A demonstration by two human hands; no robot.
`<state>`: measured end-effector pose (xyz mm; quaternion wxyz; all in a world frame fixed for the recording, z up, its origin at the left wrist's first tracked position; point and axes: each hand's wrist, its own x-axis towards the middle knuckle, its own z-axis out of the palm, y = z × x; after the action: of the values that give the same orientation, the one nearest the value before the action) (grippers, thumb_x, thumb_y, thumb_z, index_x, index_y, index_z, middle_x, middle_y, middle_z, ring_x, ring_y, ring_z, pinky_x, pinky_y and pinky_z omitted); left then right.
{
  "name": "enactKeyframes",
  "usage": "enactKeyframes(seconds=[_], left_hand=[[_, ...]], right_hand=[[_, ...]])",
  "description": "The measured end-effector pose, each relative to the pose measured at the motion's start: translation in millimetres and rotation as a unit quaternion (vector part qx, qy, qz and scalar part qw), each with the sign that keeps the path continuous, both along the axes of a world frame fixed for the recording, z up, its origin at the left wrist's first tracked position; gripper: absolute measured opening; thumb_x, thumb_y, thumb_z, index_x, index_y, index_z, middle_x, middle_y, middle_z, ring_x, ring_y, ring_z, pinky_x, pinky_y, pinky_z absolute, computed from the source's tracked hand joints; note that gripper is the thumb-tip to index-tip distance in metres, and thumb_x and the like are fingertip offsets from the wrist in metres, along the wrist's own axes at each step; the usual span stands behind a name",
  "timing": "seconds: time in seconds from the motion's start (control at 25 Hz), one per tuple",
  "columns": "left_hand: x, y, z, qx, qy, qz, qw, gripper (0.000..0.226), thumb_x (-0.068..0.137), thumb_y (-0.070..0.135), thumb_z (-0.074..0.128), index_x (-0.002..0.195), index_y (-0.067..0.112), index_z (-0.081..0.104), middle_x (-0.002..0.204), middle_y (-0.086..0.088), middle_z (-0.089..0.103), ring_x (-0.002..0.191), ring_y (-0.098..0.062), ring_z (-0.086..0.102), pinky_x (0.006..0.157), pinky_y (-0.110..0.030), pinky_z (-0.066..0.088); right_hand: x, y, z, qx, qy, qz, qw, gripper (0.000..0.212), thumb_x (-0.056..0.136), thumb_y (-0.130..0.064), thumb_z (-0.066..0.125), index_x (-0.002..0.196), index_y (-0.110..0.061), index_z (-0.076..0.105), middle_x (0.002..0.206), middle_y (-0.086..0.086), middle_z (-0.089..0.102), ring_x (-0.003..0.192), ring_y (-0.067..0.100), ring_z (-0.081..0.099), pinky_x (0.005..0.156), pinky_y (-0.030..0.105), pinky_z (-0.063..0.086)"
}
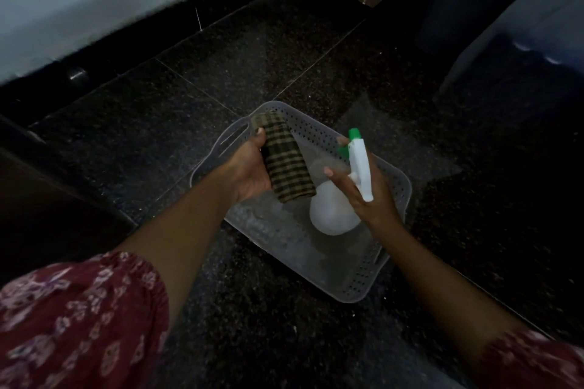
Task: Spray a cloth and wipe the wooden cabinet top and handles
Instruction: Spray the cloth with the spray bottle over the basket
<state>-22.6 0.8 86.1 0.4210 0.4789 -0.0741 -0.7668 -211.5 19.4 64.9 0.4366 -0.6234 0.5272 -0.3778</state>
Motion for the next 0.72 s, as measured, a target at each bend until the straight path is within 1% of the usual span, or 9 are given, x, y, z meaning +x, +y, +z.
enactKeyframes(seconds=[0.08, 0.16, 0.24, 0.28, 0.36, 0.44, 0.52, 0.64, 0.72], left_hand=[[1.4, 3.0, 4.5, -0.013, 0.009, -0.008, 1.000, 0.061, 0.096, 0.050, 0.026, 0.135, 0.007, 0.044, 0.135, -0.017, 0.052, 0.122, -0.031, 0.051, 0.080, -0.046, 0.048], [3.5, 9.3, 11.8, -0.026, 0.027, -0.013, 0.999, 0.062, 0.094, 0.053, 0.029, 0.135, 0.009, 0.044, 0.124, -0.015, 0.057, 0.110, -0.030, 0.056, 0.080, -0.046, 0.049], [5.8, 17.5, 25.2, -0.029, 0.032, -0.018, 0.999, 0.061, 0.094, 0.053, 0.031, 0.134, 0.009, 0.045, 0.118, -0.014, 0.058, 0.103, -0.028, 0.058, 0.080, -0.046, 0.049], [7.5, 21.7, 34.5, -0.029, 0.027, -0.020, 0.999, 0.060, 0.094, 0.052, 0.031, 0.134, 0.009, 0.045, 0.118, -0.013, 0.059, 0.102, -0.028, 0.058, 0.080, -0.046, 0.049], [11.6, 29.9, 60.3, -0.039, 0.015, -0.010, 0.999, 0.058, 0.094, 0.050, 0.034, 0.135, 0.010, 0.044, 0.124, -0.013, 0.058, 0.103, -0.027, 0.058, 0.078, -0.046, 0.049], [13.8, 37.3, 89.3, -0.058, 0.007, 0.020, 0.998, 0.057, 0.093, 0.048, 0.040, 0.139, 0.015, 0.040, 0.135, -0.013, 0.054, 0.106, -0.027, 0.059, 0.071, -0.044, 0.054], [19.4, 50.2, 124.6, -0.088, 0.007, 0.053, 0.995, 0.055, 0.093, 0.045, 0.042, 0.141, 0.018, 0.035, 0.136, -0.014, 0.053, 0.110, -0.027, 0.060, 0.066, -0.040, 0.056], [33.9, 81.7, 188.3, -0.138, 0.015, 0.103, 0.985, 0.043, 0.098, 0.031, 0.036, 0.139, 0.019, 0.033, 0.120, -0.013, 0.060, 0.101, -0.027, 0.061, 0.070, -0.043, 0.051], [52.9, 109.2, 233.5, -0.176, 0.001, 0.136, 0.975, 0.040, 0.100, 0.025, 0.033, 0.139, 0.016, 0.032, 0.108, -0.012, 0.061, 0.091, -0.025, 0.061, 0.072, -0.041, 0.049]], right_hand=[[-11.0, -4.1, -3.3, 0.058, 0.044, 0.055, 0.996, 0.088, 0.070, -0.025, 0.078, 0.140, -0.028, 0.024, 0.137, -0.002, 0.042, 0.122, 0.009, 0.042, 0.101, 0.023, 0.038], [-27.9, 2.2, 8.1, 0.177, 0.123, 0.106, 0.971, 0.097, 0.070, -0.011, 0.079, 0.145, -0.020, 0.019, 0.142, -0.007, 0.030, 0.130, 0.008, 0.030, 0.108, 0.030, 0.034], [-45.7, 16.1, 26.8, 0.202, 0.206, 0.025, 0.957, 0.072, 0.072, -0.004, 0.074, 0.135, -0.012, 0.042, 0.138, 0.006, 0.045, 0.127, 0.024, 0.044, 0.105, 0.045, 0.041], [-48.3, 22.5, 41.5, 0.130, 0.227, -0.079, 0.962, 0.050, 0.076, -0.003, 0.068, 0.124, -0.010, 0.055, 0.129, 0.014, 0.055, 0.120, 0.031, 0.051, 0.101, 0.048, 0.044], [-31.1, 39.3, 88.9, -0.046, 0.175, -0.220, 0.959, 0.024, 0.083, -0.002, 0.056, 0.105, -0.008, 0.065, 0.111, 0.015, 0.061, 0.107, 0.032, 0.057, 0.094, 0.041, 0.046], [6.2, 49.2, 140.3, -0.030, 0.085, -0.162, 0.983, 0.024, 0.091, -0.015, 0.052, 0.113, -0.010, 0.060, 0.118, 0.008, 0.057, 0.110, 0.024, 0.055, 0.090, 0.032, 0.043], [48.7, 49.3, 180.1, 0.111, 0.038, -0.027, 0.993, 0.049, 0.093, -0.042, 0.045, 0.134, -0.015, 0.045, 0.135, 0.003, 0.048, 0.122, 0.021, 0.049, 0.094, 0.030, 0.040], [90.6, 53.8, 230.6, 0.210, 0.015, 0.075, 0.975, 0.088, 0.071, -0.077, 0.047, 0.135, -0.017, 0.043, 0.134, 0.006, 0.054, 0.119, 0.024, 0.054, 0.103, 0.042, 0.044], [118.4, 70.5, 267.5, 0.191, -0.031, 0.102, 0.976, 0.060, 0.082, -0.054, 0.056, 0.121, -0.008, 0.055, 0.113, 0.010, 0.064, 0.103, 0.024, 0.062, 0.096, 0.042, 0.050]])
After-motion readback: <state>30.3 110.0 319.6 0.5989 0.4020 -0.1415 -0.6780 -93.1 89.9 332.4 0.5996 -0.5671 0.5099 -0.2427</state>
